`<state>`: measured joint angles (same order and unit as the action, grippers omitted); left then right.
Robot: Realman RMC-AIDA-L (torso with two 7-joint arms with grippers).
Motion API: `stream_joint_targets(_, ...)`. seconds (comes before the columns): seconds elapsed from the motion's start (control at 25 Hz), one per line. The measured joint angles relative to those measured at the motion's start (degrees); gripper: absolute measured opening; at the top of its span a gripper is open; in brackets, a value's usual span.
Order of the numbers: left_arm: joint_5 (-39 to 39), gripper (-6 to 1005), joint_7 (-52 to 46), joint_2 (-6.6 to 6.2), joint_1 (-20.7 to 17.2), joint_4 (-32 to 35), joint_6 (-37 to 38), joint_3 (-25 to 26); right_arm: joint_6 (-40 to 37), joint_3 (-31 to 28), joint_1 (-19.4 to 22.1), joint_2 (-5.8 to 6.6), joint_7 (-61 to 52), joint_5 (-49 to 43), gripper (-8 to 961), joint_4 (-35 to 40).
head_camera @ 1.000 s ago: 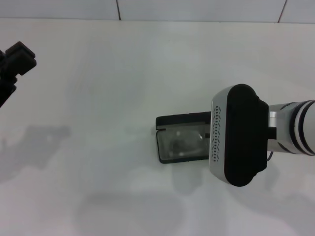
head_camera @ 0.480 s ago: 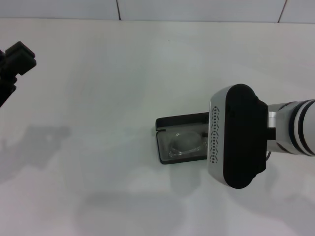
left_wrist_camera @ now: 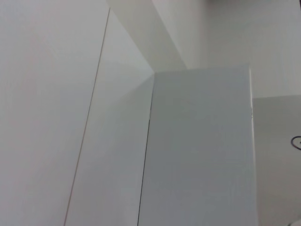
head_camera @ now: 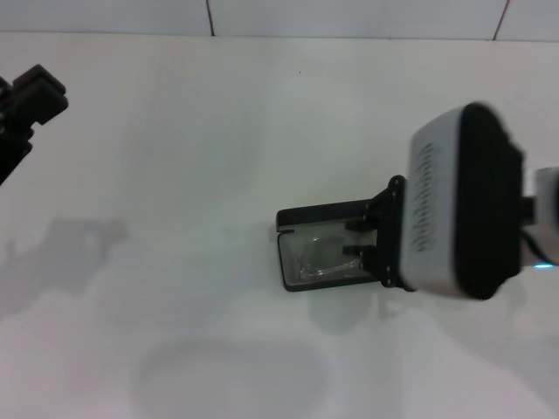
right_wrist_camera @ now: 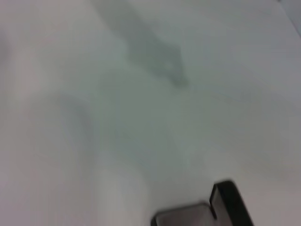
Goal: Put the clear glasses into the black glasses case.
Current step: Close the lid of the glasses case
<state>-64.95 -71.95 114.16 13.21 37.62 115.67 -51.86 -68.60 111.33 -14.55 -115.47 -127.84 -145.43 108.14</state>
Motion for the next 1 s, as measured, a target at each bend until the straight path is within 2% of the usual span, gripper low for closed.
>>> stream_joint_targets(0.32, -0.59, 75, -1.26, 0.24, 1.48, 0.0, -0.02, -0.12, -11.2, -23.1, 3.57, 0.07, 8.95, 27.38, 200, 0.36)
stream_joint_targets(0.48, -3.09, 75, -2.27, 0.7, 3.36, -0.05, -0.32, -0.13, -15.3, -37.61, 5.64, 0.04, 12.81, 38.44, 199, -2.77)
stream_joint_targets(0.6, -6.01, 75, -2.61, 1.99, 6.08, -0.07, -1.82, -0.22, -18.14, -46.94, 6.12, -0.02, 14.41, 41.74, 198, -7.27)
stream_joint_targets(0.72, -8.96, 75, -3.04, 3.07, 8.72, -0.09, -3.65, -0.36, -20.36, -53.3, 6.15, -0.06, 15.82, 42.43, 197, -12.06)
stream_joint_targets(1.0, -15.62, 77, -3.19, 5.23, 13.82, -0.12, -7.54, -0.61, -19.75, -62.7, 6.0, -0.13, 20.95, 39.51, 196, -21.37)
